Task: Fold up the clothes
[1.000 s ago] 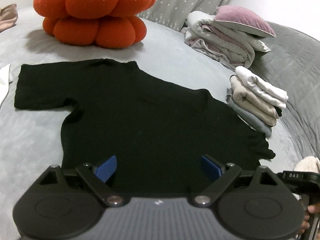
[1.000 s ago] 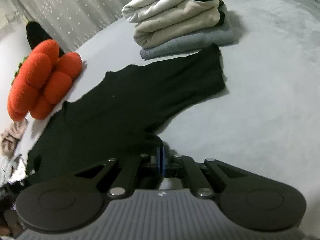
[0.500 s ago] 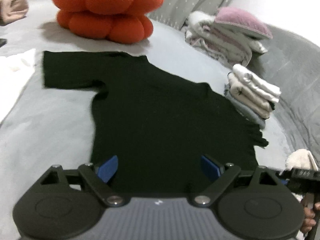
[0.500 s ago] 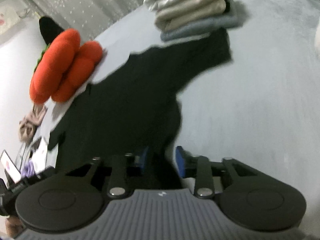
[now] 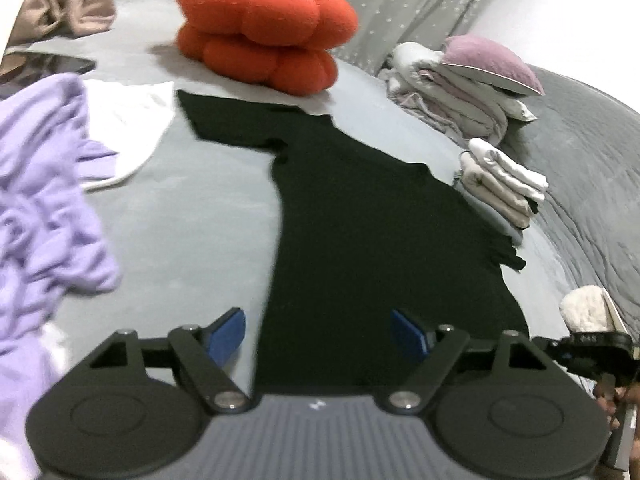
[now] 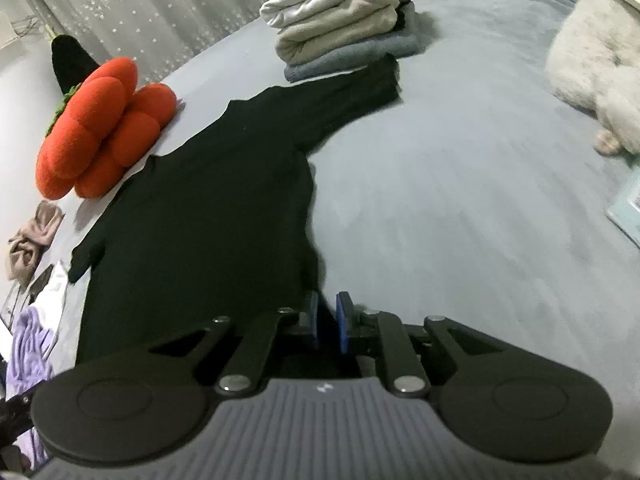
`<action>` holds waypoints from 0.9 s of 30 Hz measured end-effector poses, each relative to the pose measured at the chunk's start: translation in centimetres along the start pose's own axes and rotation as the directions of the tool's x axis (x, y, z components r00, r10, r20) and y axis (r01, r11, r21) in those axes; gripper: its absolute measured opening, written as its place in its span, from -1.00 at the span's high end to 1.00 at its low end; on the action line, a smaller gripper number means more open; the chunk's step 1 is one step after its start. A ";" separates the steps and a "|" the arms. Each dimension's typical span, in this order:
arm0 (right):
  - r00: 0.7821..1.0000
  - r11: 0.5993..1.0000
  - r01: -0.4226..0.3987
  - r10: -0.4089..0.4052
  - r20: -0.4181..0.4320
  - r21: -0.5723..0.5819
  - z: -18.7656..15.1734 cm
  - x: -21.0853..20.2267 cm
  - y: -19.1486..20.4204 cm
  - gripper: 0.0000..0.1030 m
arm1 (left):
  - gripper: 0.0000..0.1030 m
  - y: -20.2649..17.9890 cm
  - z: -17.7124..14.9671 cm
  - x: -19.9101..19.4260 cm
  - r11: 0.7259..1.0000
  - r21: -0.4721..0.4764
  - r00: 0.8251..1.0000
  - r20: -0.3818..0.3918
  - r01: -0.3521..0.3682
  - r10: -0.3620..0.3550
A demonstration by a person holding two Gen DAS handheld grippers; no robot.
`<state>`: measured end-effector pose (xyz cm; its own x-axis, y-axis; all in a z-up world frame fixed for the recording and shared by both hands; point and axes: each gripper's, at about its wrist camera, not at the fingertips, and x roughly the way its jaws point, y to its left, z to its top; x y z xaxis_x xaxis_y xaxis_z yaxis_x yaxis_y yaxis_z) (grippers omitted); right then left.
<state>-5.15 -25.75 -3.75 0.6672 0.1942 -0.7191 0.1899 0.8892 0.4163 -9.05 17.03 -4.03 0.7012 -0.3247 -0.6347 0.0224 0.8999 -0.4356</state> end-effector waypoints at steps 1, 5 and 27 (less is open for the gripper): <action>1.000 1.000 0.000 0.000 -0.005 0.002 -0.4 -0.5 -0.3 0.48 | -0.40 0.4 -0.1 -0.3 1.000 -0.011 1.000 -0.019 -0.002 0.002; 1.000 1.000 -0.013 0.013 -0.021 0.007 -2.7 -2.9 -1.8 0.23 | -0.24 1.8 -0.9 -1.2 0.999 -0.047 0.995 -0.095 0.014 -0.018; 0.991 0.989 -0.052 0.033 -0.133 -0.140 -10.8 -8.1 -2.4 0.90 | 0.47 -1.2 -6.6 -3.4 0.974 0.216 0.961 -0.276 0.066 -0.004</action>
